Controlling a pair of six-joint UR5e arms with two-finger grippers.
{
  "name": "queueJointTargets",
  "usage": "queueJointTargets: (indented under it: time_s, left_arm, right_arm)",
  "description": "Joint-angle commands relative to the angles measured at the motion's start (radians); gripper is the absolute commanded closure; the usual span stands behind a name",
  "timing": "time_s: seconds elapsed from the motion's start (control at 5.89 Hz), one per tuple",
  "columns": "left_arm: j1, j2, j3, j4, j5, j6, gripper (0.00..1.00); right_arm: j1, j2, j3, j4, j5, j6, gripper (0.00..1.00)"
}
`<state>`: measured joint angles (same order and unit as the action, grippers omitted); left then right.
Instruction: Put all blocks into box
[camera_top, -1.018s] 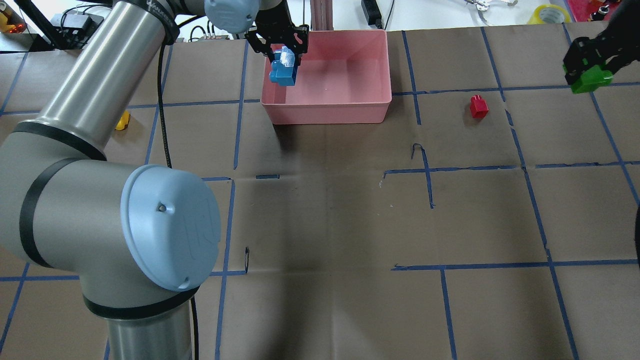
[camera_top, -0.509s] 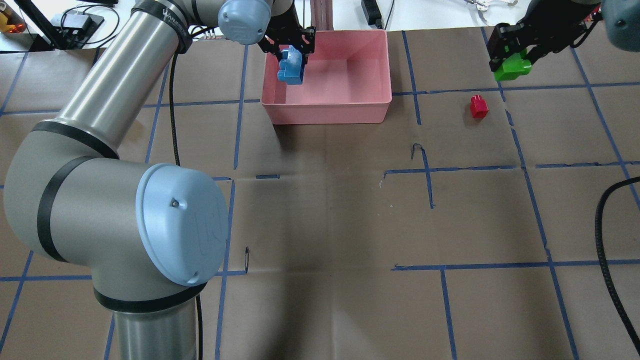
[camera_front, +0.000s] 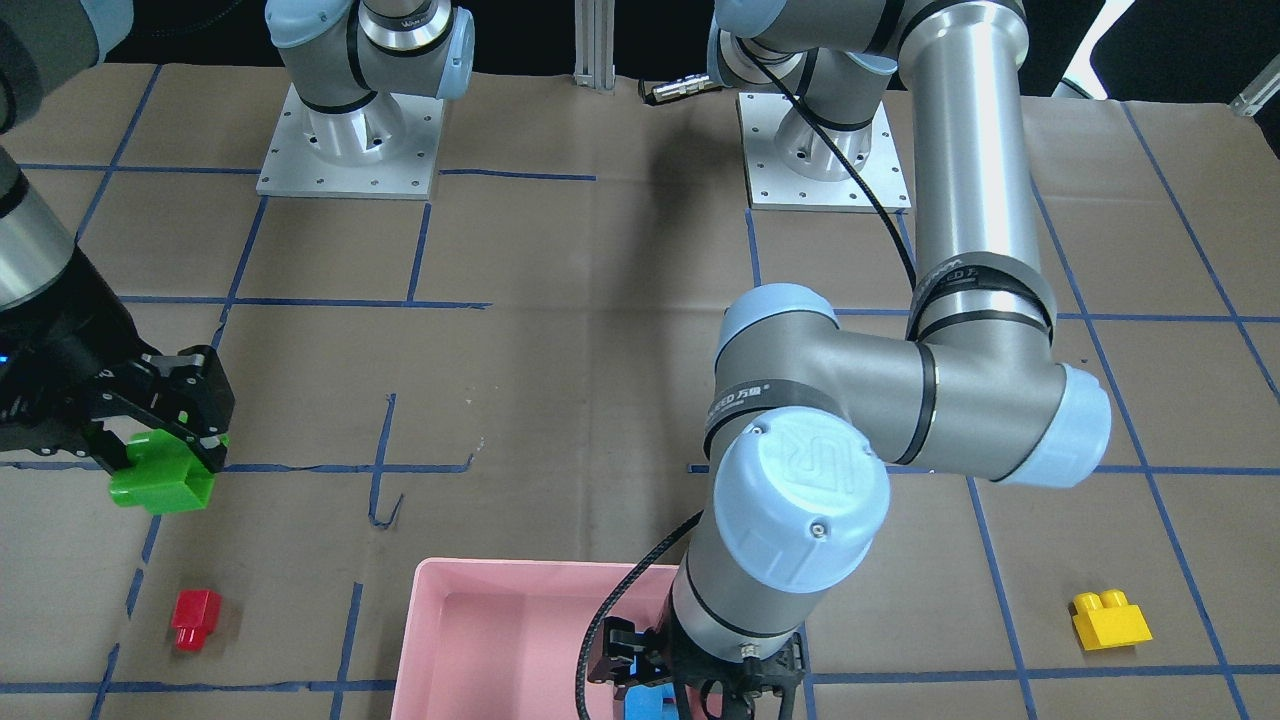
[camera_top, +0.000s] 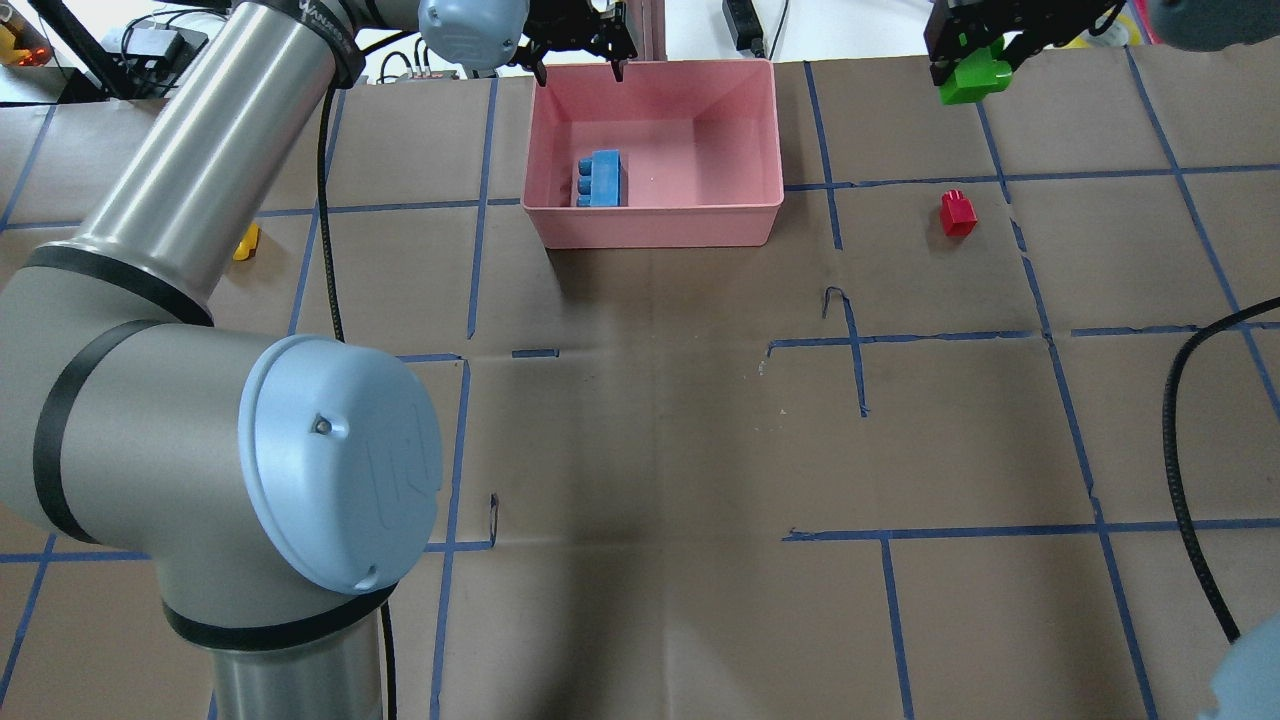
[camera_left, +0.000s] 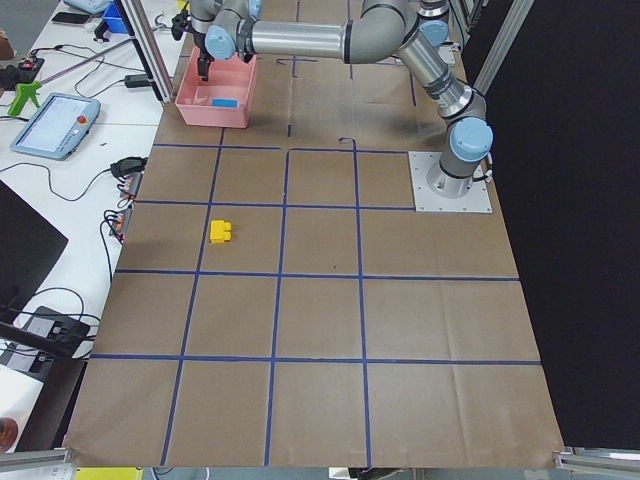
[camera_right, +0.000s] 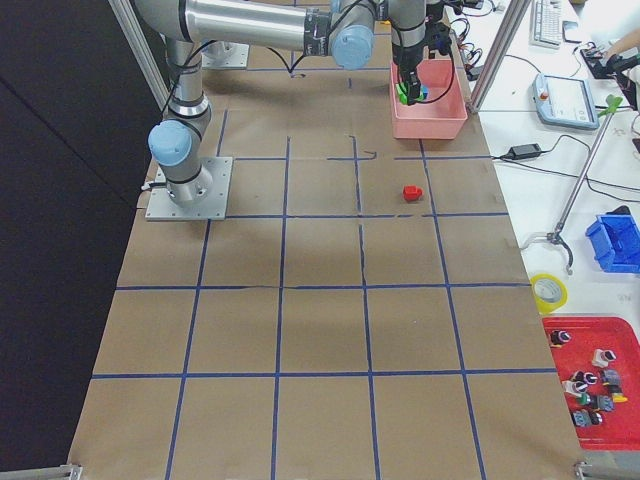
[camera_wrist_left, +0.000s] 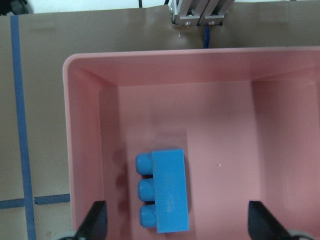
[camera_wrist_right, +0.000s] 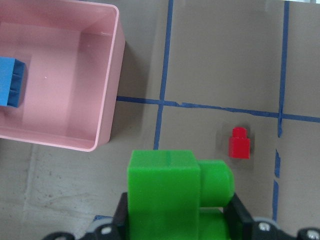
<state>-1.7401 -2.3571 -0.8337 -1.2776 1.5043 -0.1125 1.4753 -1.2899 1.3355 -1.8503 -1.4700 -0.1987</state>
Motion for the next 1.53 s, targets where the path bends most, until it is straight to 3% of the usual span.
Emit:
queueJointTargets:
  time_s: [0.0,0.51,0.68,1.02,1.19,1.36]
  left_arm:
    - [0.096,0.117,-0.008,-0.113,-0.004,0.052,0.0]
    - [0.366,0.168,-0.012,-0.229,0.008,0.29,0.0]
    - [0.473,0.153,-0.012,-0.229,0.005,0.303,0.0]
    - [0.533,0.145,-0.056,-0.244,0.008,0.478,0.0]
    - [0.551,0.148,-0.091,-0.236,0.028,0.749,0.0]
    - [0.563,0.15,-0.106,-0.232,0.025,1.024,0.0]
  right_arm:
    - [0.118,0.122,-0.127,-0.004,0.002,0.152,0.94]
    - [0.264,0.375,-0.379,-0.145,0.005,0.428,0.94]
    - [0.323,0.432,-0.403,-0.145,0.004,0.485,0.94]
    - [0.358,0.468,-0.383,-0.121,-0.01,0.504,0.93]
    - [0.356,0.481,-0.383,-0.121,-0.006,0.493,0.9]
    - [0.355,0.497,-0.393,-0.138,-0.01,0.489,0.71]
